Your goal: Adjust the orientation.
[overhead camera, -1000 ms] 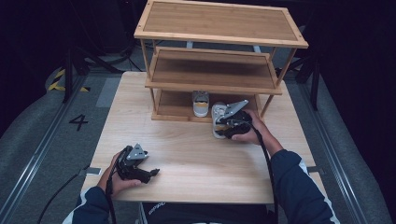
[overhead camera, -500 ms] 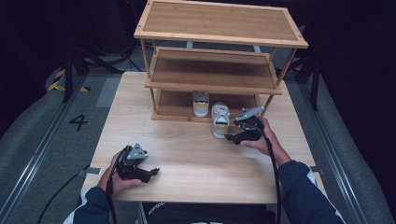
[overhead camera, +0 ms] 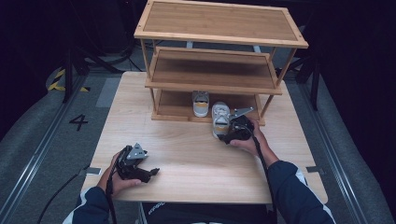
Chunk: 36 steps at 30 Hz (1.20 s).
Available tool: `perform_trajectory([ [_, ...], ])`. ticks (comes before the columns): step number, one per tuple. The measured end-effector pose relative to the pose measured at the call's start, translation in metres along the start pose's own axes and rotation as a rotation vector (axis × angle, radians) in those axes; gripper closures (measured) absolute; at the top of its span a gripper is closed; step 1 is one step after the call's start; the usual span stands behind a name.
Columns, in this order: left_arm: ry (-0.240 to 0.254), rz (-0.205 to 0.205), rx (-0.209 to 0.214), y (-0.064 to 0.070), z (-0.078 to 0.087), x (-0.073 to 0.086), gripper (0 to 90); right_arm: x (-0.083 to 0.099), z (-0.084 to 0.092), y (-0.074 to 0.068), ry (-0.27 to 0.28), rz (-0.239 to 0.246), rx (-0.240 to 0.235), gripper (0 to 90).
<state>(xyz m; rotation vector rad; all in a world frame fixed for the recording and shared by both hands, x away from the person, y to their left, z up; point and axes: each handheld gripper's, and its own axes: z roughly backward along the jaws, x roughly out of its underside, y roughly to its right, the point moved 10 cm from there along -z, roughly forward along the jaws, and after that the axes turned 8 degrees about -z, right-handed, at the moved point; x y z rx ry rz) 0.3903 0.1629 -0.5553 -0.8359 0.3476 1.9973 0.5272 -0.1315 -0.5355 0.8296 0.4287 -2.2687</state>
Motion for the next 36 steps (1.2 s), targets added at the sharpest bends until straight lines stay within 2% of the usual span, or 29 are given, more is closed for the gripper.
perform_trajectory([
  [5, 0.001, 0.000, 0.000, 0.000, 0.000, 0.000, 14.1, -0.003, 0.004, 0.002, 0.013, 0.010, -0.008, 18.4],
  [6, 0.001, 0.002, 0.000, 0.000, 0.000, 0.000, 14.1, -0.006, 0.007, 0.003, 0.034, -0.002, -0.015, 22.3],
  [7, 0.000, -0.001, 0.000, 0.000, 0.000, 0.000, 14.1, -0.010, 0.009, 0.006, 0.060, 0.012, 0.014, 30.2],
  [9, -0.006, -0.002, 0.002, 0.000, 0.000, 0.000, 14.1, -0.012, 0.010, 0.008, 0.071, 0.016, 0.027, 32.7],
  [11, -0.006, -0.002, 0.004, 0.000, 0.000, 0.000, 14.1, -0.020, 0.010, 0.014, 0.111, -0.017, 0.010, 36.0],
  [18, -0.007, -0.003, 0.004, 0.000, 0.001, 0.001, 14.1, -0.028, 0.001, 0.018, 0.134, -0.035, 0.022, 36.1],
  [22, -0.006, -0.001, 0.004, 0.000, 0.000, 0.000, 14.1, -0.034, -0.004, 0.019, 0.145, -0.043, 0.066, 36.3],
  [25, -0.007, -0.003, 0.004, 0.000, 0.001, 0.001, 14.1, -0.038, -0.008, 0.021, 0.151, -0.061, 0.080, 36.7],
  [28, -0.007, -0.002, 0.003, 0.000, 0.001, 0.000, 14.1, -0.041, -0.009, 0.025, 0.167, -0.061, 0.121, 38.4],
  [34, -0.006, -0.003, 0.004, 0.000, 0.000, 0.000, 14.1, -0.048, -0.016, 0.031, 0.175, -0.079, 0.154, 38.8],
  [36, -0.007, -0.002, 0.003, 0.000, 0.000, 0.000, 14.1, -0.051, -0.018, 0.032, 0.177, -0.070, 0.167, 38.9],
])
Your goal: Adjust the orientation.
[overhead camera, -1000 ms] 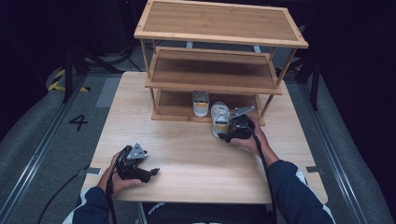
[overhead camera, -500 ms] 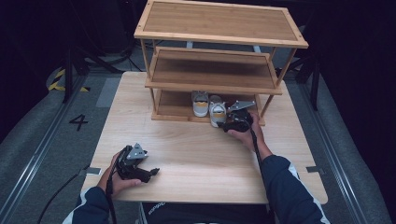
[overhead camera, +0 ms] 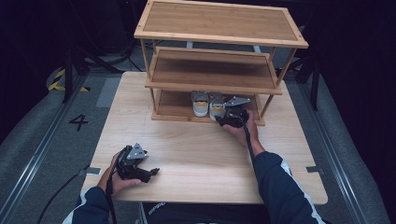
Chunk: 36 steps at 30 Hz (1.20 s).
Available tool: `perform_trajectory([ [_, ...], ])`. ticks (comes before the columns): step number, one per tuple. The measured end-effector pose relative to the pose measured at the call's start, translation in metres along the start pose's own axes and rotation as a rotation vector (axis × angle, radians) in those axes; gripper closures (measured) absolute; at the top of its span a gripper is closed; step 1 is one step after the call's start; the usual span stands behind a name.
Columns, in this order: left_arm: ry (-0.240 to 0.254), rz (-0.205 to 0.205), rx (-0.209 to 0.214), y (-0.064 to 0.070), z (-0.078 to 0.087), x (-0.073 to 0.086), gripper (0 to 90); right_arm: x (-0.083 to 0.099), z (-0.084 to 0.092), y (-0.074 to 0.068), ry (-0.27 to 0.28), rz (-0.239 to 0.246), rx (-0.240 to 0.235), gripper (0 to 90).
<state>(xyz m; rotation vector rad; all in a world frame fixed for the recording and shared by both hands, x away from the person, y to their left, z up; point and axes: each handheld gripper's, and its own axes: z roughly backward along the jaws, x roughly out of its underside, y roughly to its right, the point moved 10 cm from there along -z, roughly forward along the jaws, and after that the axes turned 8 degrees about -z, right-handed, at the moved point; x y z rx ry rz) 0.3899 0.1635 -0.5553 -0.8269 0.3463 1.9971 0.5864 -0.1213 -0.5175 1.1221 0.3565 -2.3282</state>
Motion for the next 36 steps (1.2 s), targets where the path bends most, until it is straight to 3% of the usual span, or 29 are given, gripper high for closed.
perform_trajectory([
  [10, 0.003, -0.001, -0.001, 0.000, 0.000, 0.000, 14.1, -0.006, -0.012, 0.003, 0.005, -0.020, 0.046, 39.0],
  [14, 0.004, 0.002, -0.002, 0.000, 0.000, 0.000, 14.1, -0.005, -0.012, 0.004, -0.004, -0.027, 0.038, 39.2],
  [17, 0.007, 0.008, 0.003, 0.000, -0.001, 0.000, 14.3, -0.004, -0.005, 0.004, -0.007, -0.022, 0.010, 40.3],
  [23, 0.008, 0.012, 0.002, -0.001, -0.001, -0.001, 14.5, 0.006, 0.015, 0.002, -0.069, 0.071, -0.019, 38.0],
  [24, 0.007, 0.011, 0.002, -0.001, -0.001, -0.001, 14.5, 0.008, 0.019, 0.001, -0.080, 0.060, -0.025, 37.8],
  [36, 0.007, 0.012, 0.001, -0.001, -0.001, -0.001, 14.5, 0.029, 0.053, 0.001, -0.115, 0.124, -0.063, 33.4],
])
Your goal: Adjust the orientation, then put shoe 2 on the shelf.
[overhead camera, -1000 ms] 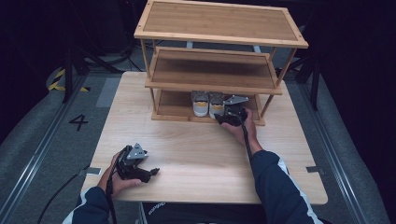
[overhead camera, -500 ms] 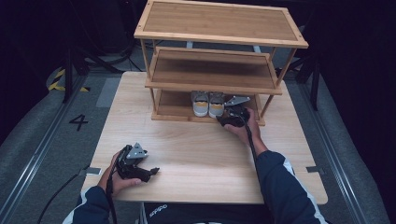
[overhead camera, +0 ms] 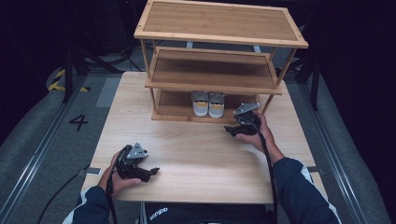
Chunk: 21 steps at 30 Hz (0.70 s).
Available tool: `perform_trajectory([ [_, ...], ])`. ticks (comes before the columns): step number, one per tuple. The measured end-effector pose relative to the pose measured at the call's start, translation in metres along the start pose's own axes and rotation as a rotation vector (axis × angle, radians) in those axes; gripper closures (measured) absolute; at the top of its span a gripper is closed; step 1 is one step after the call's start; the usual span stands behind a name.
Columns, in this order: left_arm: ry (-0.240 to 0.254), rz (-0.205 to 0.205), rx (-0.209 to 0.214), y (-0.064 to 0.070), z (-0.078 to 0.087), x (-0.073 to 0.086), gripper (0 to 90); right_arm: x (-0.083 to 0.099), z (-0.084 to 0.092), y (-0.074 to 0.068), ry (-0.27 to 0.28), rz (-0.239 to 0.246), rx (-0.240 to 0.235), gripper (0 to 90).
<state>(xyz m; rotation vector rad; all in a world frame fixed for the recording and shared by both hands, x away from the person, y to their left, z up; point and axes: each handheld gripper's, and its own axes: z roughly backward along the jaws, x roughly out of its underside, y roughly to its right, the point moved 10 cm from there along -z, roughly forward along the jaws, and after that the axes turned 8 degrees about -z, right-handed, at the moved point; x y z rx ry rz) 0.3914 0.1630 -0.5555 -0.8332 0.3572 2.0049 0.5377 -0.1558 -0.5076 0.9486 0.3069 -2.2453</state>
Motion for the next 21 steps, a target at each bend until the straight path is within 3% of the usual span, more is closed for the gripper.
perform_trajectory([
  [10, 0.001, 0.001, -0.003, 0.000, 0.000, 0.000, 14.5, 0.033, 0.028, -0.005, -0.052, 0.078, 0.003, 25.5],
  [18, 0.000, 0.001, -0.002, 0.000, 0.000, 0.000, 14.5, 0.055, 0.054, 0.006, -0.019, 0.080, 0.027, 24.3],
  [21, 0.001, 0.003, -0.004, 0.000, 0.000, 0.000, 14.5, 0.067, 0.063, 0.014, -0.018, 0.076, 0.059, 25.0],
])
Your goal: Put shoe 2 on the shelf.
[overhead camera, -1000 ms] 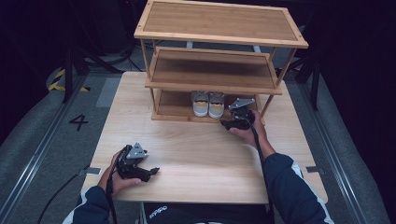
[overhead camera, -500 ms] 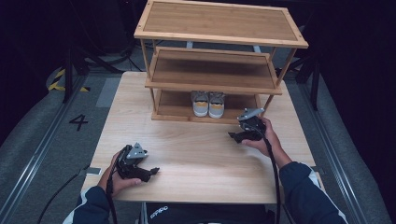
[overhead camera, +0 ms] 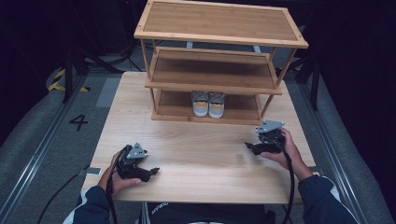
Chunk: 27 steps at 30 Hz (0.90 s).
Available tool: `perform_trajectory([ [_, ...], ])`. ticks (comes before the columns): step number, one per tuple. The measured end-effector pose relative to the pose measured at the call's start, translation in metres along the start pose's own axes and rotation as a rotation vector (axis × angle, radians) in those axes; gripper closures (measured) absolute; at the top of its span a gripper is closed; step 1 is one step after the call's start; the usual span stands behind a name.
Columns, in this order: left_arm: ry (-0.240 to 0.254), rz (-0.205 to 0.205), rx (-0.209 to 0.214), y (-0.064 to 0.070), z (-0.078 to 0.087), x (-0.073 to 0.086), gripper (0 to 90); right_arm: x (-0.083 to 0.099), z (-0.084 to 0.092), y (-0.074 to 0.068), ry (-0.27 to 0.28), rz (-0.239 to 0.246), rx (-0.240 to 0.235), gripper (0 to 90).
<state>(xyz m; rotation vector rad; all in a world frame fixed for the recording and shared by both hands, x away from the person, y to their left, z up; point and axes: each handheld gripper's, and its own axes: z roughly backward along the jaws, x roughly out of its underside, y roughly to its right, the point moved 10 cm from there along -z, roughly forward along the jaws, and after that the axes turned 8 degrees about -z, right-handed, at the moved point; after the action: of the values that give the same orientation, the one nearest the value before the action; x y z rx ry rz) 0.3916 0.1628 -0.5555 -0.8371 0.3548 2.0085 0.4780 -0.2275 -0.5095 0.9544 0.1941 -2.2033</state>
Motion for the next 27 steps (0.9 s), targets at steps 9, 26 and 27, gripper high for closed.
perform_trajectory([
  [9, -0.002, 0.002, -0.005, 0.000, 0.000, 0.000, 14.4, 0.029, 0.024, 0.012, 0.025, -0.031, 0.033, 25.3],
  [26, -0.002, 0.004, -0.008, 0.000, 0.000, 0.000, 14.3, 0.088, 0.053, 0.031, 0.028, -0.152, 0.051, 25.3],
  [27, -0.002, 0.004, -0.008, 0.000, 0.000, 0.000, 14.3, 0.092, 0.054, 0.032, 0.030, -0.161, 0.049, 25.2],
])
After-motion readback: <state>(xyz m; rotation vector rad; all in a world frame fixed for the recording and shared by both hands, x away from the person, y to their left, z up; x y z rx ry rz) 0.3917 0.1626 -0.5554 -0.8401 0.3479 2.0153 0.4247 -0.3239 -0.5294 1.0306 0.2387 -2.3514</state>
